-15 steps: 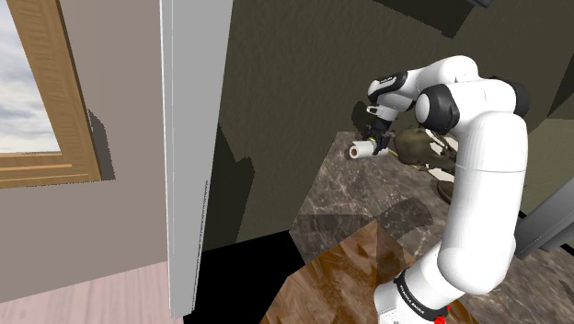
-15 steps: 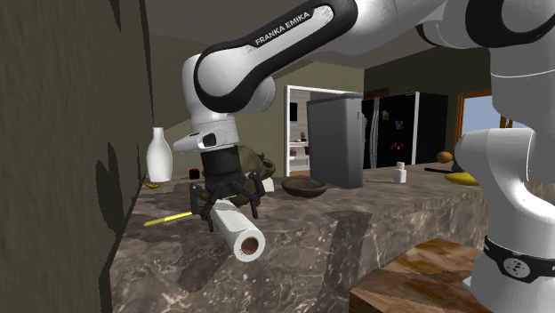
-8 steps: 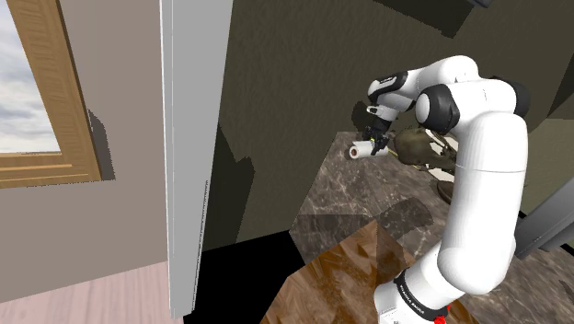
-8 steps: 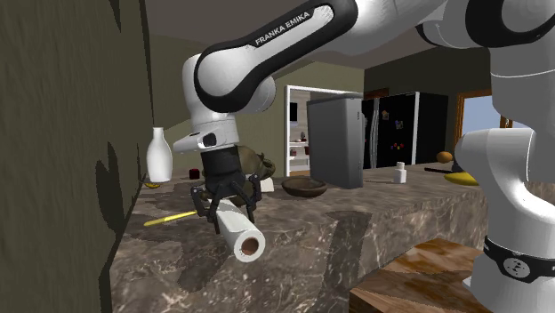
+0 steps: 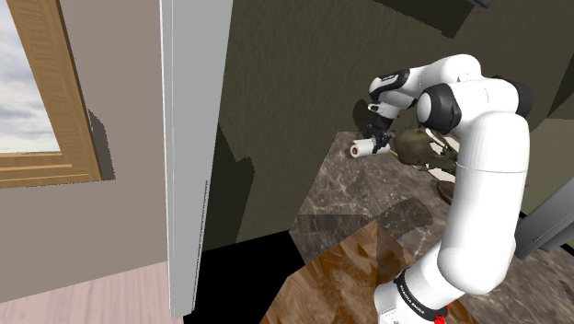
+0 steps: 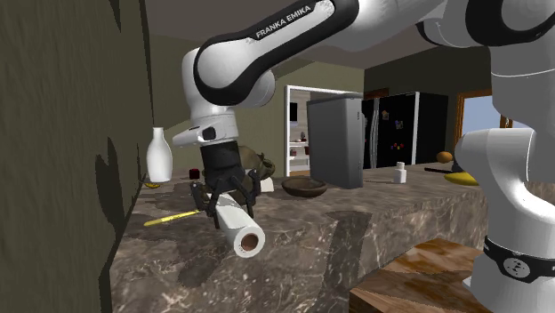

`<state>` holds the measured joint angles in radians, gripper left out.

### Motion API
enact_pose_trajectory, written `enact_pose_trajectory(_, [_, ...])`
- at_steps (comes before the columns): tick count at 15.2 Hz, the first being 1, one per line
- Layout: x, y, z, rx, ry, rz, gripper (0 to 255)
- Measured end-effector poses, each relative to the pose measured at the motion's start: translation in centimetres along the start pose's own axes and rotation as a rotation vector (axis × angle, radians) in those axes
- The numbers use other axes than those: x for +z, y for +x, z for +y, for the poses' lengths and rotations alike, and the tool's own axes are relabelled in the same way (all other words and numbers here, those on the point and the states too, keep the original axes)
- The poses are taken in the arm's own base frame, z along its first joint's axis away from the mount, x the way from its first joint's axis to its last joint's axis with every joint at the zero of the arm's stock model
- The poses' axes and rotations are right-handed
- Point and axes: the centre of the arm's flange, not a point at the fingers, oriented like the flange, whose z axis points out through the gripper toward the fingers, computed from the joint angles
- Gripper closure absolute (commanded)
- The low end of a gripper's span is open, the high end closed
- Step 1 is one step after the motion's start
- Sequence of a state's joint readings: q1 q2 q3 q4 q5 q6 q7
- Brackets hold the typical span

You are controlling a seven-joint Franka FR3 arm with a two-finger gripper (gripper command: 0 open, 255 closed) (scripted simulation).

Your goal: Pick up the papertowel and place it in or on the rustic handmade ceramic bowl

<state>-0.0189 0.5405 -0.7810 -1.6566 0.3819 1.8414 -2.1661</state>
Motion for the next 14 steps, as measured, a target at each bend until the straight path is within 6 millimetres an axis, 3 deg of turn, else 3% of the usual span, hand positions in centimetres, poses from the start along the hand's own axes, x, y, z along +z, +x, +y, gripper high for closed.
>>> enact_pose_trajectory(14, [-7.1, 0.6, -1.3, 0.0, 0.0, 0.0, 255])
